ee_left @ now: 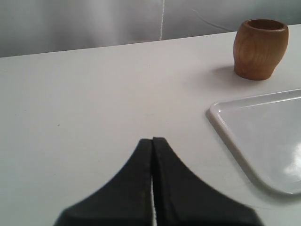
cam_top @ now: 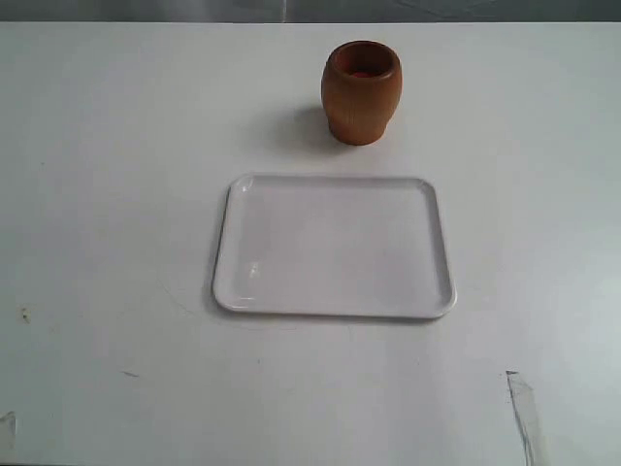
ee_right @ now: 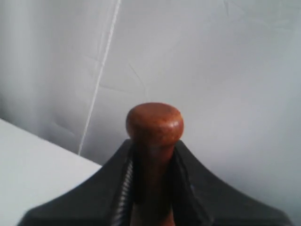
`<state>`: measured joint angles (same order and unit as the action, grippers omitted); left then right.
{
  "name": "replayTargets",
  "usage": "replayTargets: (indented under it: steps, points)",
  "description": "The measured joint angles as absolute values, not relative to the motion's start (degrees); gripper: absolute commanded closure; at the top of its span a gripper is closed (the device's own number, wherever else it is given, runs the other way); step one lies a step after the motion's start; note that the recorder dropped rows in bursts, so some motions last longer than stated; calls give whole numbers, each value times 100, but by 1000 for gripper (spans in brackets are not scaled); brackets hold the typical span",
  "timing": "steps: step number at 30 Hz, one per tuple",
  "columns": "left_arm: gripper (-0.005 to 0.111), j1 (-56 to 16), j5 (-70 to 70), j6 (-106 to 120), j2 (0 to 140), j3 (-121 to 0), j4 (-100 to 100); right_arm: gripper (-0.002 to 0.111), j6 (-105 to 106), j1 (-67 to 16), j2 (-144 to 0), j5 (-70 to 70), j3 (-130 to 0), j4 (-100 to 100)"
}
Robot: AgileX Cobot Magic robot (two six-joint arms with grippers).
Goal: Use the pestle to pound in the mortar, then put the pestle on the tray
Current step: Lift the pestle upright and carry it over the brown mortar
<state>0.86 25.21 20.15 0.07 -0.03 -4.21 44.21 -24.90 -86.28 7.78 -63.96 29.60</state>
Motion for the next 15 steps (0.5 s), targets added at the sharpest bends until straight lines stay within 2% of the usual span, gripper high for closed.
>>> replayTargets:
  steps: [4, 7, 9, 15]
  points:
    - [107, 86, 2521, 2015, 7, -3, -421, 108, 3253, -2980, -8628, 2072, -6022, 2119]
    - [107, 86, 2521, 2015, 7, -3, -421, 108, 347, -3018, -8811, 4277, -5336, 0]
    - [107, 86, 2521, 2015, 7, -3, -421, 108, -303, -2966, -9120, 5082, -5141, -436]
    - [107, 86, 2521, 2015, 7, -3, -421, 108, -651, -2954, -10567, 6307, -5157, -379]
